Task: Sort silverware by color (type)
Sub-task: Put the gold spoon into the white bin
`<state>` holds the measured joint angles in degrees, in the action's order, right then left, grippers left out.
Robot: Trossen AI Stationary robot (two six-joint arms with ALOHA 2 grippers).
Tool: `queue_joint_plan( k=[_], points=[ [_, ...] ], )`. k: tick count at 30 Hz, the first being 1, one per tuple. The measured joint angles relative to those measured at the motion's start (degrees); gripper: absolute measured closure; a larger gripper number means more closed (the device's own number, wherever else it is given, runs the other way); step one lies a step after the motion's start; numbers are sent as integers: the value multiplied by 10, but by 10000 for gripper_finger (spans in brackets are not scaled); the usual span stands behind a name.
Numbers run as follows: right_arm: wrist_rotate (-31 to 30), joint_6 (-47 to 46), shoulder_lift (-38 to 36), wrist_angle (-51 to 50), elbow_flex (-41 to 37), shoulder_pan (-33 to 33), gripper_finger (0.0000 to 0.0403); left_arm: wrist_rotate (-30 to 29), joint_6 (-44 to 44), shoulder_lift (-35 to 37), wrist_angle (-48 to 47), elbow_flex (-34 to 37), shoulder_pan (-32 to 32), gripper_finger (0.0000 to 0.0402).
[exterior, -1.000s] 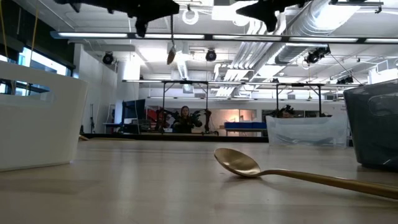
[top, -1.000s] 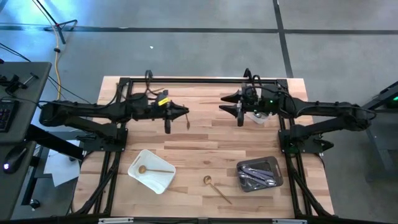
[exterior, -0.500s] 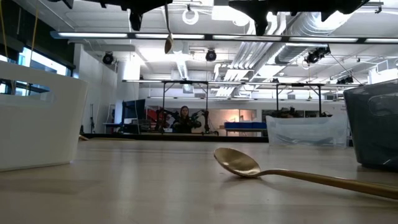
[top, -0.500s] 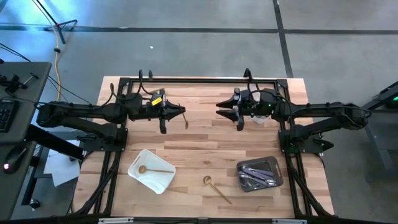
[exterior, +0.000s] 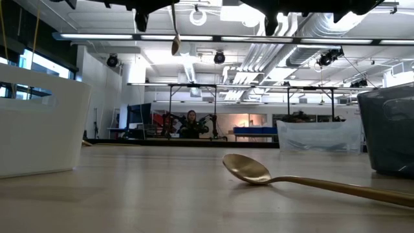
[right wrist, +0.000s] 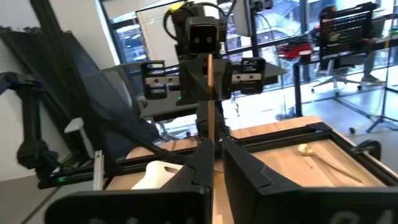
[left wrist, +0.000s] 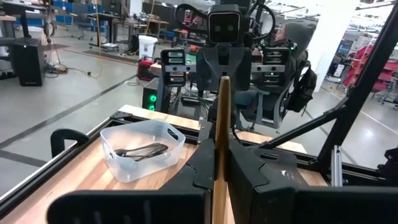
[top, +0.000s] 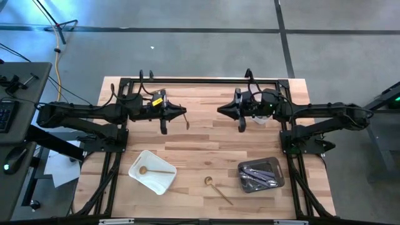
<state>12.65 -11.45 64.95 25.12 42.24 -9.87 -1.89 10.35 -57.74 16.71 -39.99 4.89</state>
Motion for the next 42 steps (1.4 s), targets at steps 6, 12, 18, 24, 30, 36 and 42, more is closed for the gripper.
queue_joint_plan(
  k=[6,12,18,24,30,36,42],
  points=[
    [10,-2,0,0,0,1,399,10,0,0,0,0,0,394],
    [10,-2,0,0,0,1,402,10,0,0,-1,0,0,394],
    [10,-1,0,0,0,1,403,23,-10,0,-6,-3,0,394],
    [10,-1,0,-14,0,1,403,68,-12,0,-187,-95,-36,394],
    [10,0,0,-35,0,1,403,24,11,-23,-493,-234,-143,394],
    [10,9,0,-39,0,0,403,-23,117,-72,-581,-256,-282,394],
    [11,15,0,-65,0,-7,403,-36,166,-164,-612,-253,-369,394]
  ],
)
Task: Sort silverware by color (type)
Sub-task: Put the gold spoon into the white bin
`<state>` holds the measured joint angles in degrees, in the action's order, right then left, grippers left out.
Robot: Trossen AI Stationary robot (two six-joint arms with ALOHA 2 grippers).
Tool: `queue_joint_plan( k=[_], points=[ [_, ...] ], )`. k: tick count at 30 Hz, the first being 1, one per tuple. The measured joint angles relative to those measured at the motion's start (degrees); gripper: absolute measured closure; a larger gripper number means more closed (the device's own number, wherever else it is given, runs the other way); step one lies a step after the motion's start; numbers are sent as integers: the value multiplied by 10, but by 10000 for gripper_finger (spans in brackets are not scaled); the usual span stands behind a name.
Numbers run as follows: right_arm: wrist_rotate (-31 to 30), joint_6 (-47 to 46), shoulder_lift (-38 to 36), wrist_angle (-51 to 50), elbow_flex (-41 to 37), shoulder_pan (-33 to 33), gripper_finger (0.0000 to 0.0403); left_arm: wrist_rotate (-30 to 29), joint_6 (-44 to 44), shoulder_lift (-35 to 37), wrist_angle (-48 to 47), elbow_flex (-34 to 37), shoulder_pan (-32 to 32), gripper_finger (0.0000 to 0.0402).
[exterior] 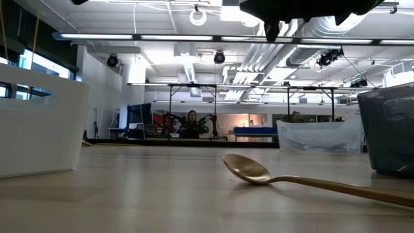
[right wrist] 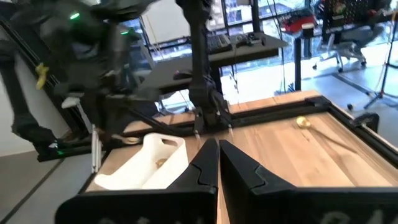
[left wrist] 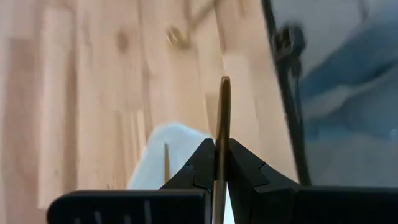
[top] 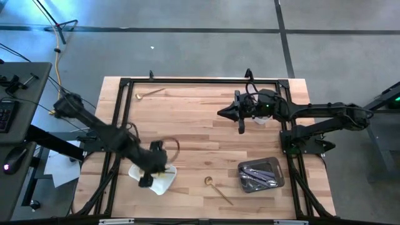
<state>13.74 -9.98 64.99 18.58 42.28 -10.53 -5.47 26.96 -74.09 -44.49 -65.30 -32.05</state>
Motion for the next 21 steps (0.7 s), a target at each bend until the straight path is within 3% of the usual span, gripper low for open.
queue_joint_plan(
  k=[10,21],
  points=[
    [0,0,0,-12,0,-5,403,23,-49,-148,-46,0,-17,394],
    [0,0,0,-26,0,-5,403,61,-101,-214,-54,0,-9,394]
  ],
)
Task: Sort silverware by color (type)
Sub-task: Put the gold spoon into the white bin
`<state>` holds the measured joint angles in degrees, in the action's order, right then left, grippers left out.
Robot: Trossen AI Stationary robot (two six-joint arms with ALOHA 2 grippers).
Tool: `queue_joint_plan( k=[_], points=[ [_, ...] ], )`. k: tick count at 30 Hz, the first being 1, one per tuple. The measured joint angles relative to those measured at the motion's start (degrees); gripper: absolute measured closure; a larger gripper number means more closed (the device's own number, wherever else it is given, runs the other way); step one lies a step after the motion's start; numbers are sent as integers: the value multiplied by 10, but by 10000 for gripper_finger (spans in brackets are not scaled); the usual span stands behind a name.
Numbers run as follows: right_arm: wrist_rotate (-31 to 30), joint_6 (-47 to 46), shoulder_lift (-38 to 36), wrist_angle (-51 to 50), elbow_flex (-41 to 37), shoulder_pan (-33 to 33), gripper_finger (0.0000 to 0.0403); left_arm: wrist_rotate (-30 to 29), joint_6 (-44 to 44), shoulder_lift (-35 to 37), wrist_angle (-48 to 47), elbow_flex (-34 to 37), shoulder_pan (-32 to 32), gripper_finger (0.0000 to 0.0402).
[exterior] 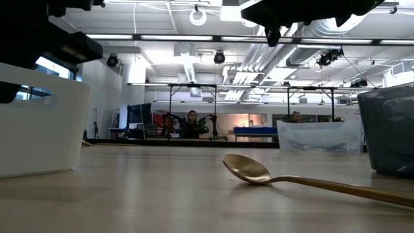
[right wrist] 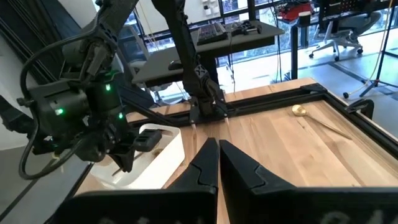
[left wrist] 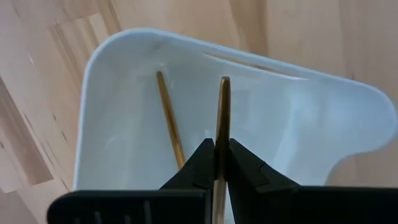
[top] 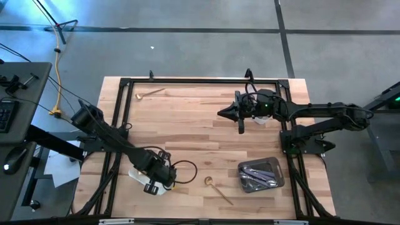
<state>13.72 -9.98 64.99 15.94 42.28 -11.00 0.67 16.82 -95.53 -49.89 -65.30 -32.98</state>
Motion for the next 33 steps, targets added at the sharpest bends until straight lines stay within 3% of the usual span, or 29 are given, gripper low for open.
queue_joint_plan(
  k=[7,12,21,33],
  points=[
    [0,0,0,-5,0,0,403,3,-21,-3,22,3,16,394],
    [0,0,0,-7,0,0,403,46,4,-3,76,38,34,394],
    [0,0,0,-8,0,0,403,48,-13,-3,76,45,43,393],
    [0,0,0,-8,0,0,403,49,-22,-3,76,45,45,326]
  ],
)
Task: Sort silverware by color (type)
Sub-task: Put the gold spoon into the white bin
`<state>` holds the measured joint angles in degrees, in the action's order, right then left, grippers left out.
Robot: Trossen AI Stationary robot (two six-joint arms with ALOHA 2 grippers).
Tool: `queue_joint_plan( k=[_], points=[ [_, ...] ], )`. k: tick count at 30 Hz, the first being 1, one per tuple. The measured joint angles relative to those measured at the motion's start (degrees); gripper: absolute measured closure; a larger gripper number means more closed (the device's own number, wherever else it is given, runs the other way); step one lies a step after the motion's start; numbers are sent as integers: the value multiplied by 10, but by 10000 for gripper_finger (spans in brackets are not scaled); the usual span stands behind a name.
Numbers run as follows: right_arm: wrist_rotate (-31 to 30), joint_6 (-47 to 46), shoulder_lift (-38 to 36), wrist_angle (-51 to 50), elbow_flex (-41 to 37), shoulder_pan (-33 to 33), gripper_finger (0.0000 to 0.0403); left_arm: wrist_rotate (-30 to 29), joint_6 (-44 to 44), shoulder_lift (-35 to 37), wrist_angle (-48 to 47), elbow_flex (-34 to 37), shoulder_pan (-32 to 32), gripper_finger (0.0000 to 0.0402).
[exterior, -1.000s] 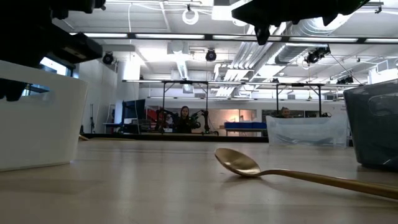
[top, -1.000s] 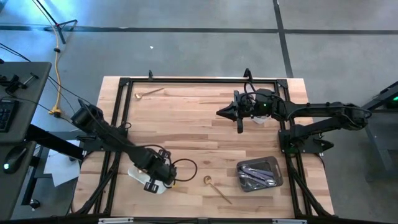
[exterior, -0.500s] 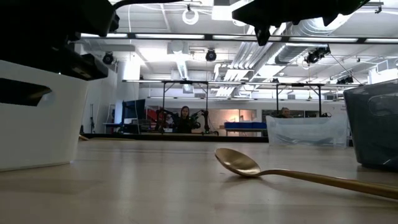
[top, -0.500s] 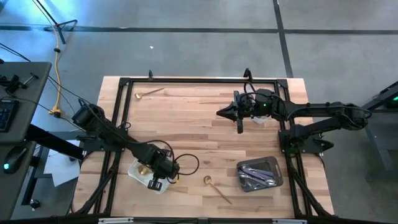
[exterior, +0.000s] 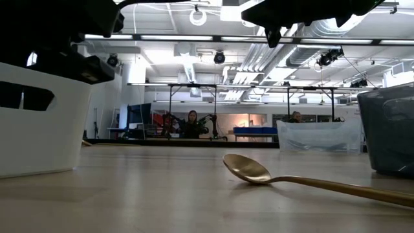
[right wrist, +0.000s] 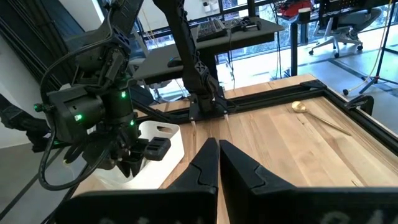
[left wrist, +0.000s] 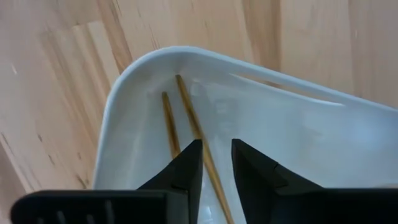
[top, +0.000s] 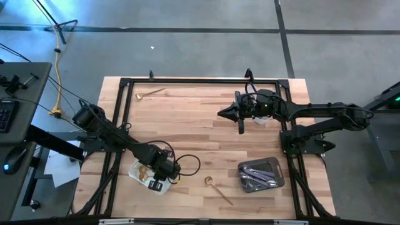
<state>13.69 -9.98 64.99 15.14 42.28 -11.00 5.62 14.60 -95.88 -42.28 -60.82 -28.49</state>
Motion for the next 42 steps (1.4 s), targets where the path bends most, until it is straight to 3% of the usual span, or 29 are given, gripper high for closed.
queue_joint_plan(
  k=[7,14,19,22,27,30,33,36,39,42],
  points=[
    [0,0,0,0,0,0,403,21,12,2,-1,0,1,288],
    [0,0,0,-1,0,0,403,109,47,46,-67,-4,20,271],
    [0,0,0,-5,0,0,403,78,57,150,-82,-5,42,275],
    [-1,0,0,-8,0,0,403,6,71,225,-57,-5,65,277],
    [-1,-3,0,-9,0,0,403,-161,41,318,60,-5,124,277],
    [-1,-5,0,-7,0,0,403,-183,-11,338,141,0,188,277],
    [-1,-7,0,3,0,2,403,-140,-71,341,238,15,253,277],
    [-1,-18,0,27,0,5,403,-45,-91,340,404,66,318,277],
    [-1,11,0,55,0,17,403,39,-38,331,583,129,373,277],
    [-1,36,0,68,0,31,403,66,21,320,686,184,403,278]
  ],
)
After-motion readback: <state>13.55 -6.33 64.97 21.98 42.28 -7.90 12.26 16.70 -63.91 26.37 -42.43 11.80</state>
